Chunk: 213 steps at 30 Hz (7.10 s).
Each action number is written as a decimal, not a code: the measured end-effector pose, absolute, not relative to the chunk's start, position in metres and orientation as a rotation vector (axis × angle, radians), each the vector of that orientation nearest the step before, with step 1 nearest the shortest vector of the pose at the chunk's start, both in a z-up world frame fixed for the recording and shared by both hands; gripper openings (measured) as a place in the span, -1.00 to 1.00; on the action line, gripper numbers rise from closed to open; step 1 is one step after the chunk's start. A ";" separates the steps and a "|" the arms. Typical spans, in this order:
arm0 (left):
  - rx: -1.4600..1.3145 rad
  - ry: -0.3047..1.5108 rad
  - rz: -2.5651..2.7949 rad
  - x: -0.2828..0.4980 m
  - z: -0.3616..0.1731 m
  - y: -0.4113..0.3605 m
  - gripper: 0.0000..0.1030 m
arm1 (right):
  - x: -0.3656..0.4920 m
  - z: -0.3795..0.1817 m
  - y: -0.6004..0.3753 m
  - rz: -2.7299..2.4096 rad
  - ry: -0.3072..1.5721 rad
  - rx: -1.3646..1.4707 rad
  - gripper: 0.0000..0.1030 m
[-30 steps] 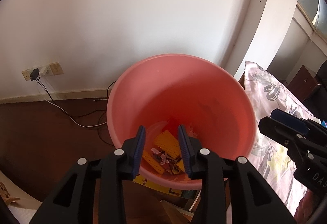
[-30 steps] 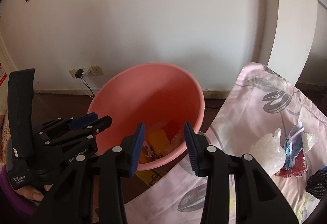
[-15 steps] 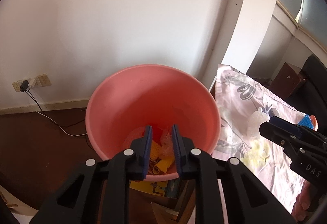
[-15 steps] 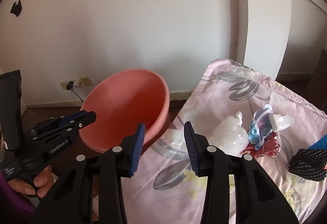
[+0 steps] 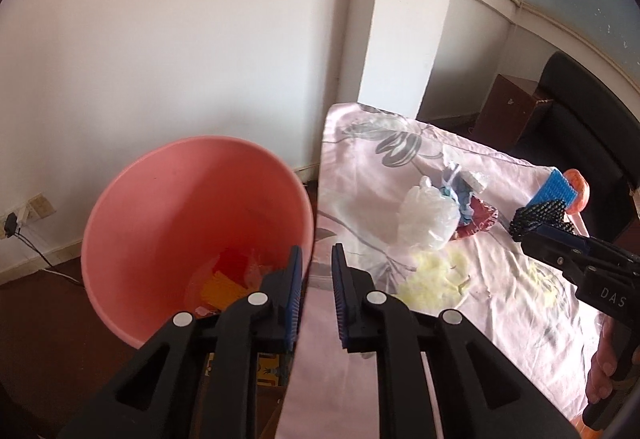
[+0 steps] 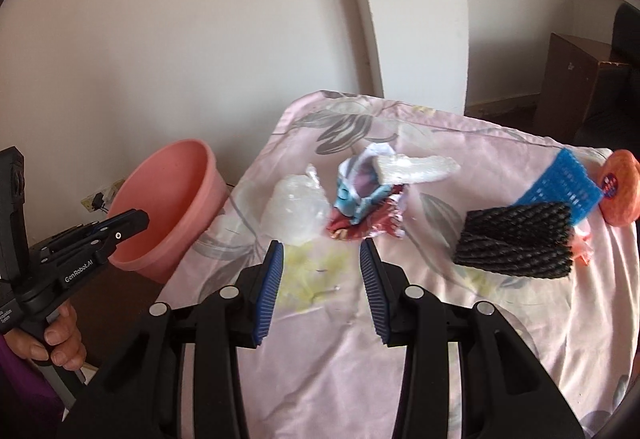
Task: Collect trash
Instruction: 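Move both open grippers back over the table, then grasp the white plastic bag with the left gripper while the right grasps the black foam nets, then carry both items over the pink bucket and open both grippers, then move both open grippers back over the table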
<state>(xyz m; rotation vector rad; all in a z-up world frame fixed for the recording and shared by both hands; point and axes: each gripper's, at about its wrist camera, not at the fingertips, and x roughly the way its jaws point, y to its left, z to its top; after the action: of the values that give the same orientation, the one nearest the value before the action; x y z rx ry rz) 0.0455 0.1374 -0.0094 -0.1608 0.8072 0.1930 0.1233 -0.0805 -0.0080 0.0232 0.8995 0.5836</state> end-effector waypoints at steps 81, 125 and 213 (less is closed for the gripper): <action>-0.193 0.797 0.052 0.069 -0.017 0.100 -0.65 | 0.120 0.012 -0.150 0.266 0.803 0.182 -0.75; -0.332 0.822 0.529 0.025 -0.052 0.247 -0.65 | 0.121 -0.004 0.114 0.815 0.819 -0.234 -0.75; -0.102 0.859 0.229 0.092 -0.032 0.088 -0.27 | 0.124 -0.013 -0.126 0.481 0.893 0.053 -0.56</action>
<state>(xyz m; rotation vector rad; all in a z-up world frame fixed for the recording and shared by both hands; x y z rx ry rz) 0.0923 0.0878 -0.0320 -0.1024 0.8586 0.2294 0.1240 -0.1256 -0.0128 0.0529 0.8930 0.4812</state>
